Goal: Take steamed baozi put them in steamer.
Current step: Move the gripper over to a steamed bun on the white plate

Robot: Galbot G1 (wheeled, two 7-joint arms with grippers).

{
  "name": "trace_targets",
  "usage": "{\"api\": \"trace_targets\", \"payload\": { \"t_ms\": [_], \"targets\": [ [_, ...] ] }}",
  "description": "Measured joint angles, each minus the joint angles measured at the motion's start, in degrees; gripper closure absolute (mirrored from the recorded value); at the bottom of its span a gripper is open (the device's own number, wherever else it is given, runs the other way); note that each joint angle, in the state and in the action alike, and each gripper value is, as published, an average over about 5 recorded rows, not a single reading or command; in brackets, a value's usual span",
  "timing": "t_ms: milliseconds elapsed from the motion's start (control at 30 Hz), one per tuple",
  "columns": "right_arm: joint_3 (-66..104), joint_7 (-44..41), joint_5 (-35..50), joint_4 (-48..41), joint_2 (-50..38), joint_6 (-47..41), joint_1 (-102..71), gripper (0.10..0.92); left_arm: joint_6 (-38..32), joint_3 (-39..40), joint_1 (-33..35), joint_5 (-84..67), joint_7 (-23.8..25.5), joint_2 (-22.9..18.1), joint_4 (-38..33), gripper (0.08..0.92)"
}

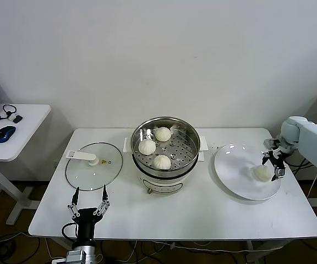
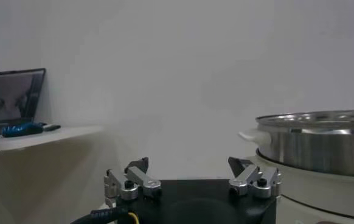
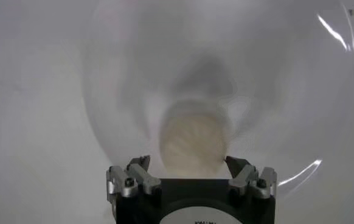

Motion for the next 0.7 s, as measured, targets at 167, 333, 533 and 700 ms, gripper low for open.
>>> {"api": "trace_targets", "payload": {
  "t_ms": [167, 333, 533, 700],
  "targets": [
    [0.80, 0.05, -0.38, -0.48, 0.26, 0.02, -0.43, 0.203, 0.04, 0.06, -0.01, 0.00, -0.02, 0.00, -0.16, 0.177],
    [1.17, 0.05, -0.67, -0.46, 0.26, -0.01, -0.73, 0.232, 0.03, 0.14, 0.09, -0.01, -0.01, 0.00, -0.38, 0.177],
    [1.49, 0.05, -0.85, -0.39, 0.16, -0.06, -0.95, 0.281, 0.01, 0.20, 0.13, 0.00, -0.01, 0.00, -0.51, 0.177],
    [1.76, 0.05, -0.96, -0.45, 0.18, -0.06, -1.02, 0.412, -0.03, 0.29, 0.18, 0.04, 0.00, 0.00, -0.53, 0.177]
  ]
}}
